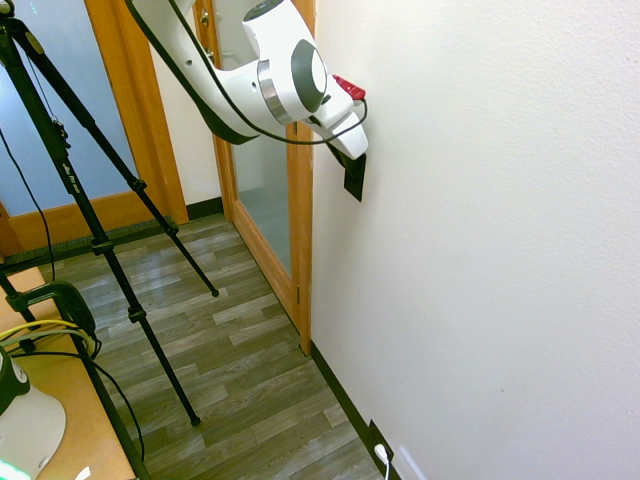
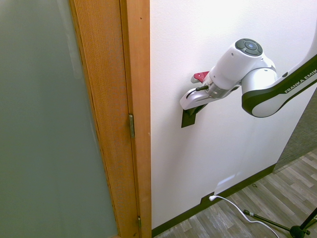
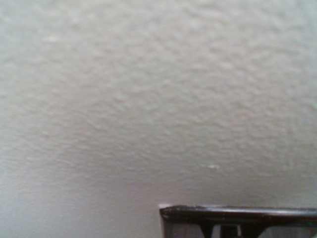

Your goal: Turn off the light

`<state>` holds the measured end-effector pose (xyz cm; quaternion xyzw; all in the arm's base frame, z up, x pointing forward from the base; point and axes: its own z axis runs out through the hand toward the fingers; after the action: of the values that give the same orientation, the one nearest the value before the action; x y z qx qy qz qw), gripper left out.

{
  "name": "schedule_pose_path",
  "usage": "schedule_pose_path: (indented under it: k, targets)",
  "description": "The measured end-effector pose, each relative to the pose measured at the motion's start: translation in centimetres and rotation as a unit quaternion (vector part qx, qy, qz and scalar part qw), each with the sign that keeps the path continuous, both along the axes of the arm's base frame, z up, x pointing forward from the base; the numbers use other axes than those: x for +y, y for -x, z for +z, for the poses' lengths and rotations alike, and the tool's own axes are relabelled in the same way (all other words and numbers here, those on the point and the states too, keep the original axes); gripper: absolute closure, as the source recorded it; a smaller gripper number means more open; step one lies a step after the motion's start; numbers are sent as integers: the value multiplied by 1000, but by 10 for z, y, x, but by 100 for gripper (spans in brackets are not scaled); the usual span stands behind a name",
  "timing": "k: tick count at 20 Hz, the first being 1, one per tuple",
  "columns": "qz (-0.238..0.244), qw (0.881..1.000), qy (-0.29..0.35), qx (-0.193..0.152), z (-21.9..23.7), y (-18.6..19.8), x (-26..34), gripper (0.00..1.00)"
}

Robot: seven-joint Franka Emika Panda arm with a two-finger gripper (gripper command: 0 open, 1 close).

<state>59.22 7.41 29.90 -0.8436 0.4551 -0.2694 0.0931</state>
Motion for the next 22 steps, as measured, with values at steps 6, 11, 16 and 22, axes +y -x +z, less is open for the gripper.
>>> schedule_pose_path:
  k: [6,11,16,22]
  targets:
    - [-8,1000,-8,1,0,-1,-2,100]
    - [-12,1000,-16,8,-6,-4,-4,100]
    - [-8,1000,-15,14,-13,-7,-4,0]
    - [9,1000,-8,13,-15,-3,-3,0]
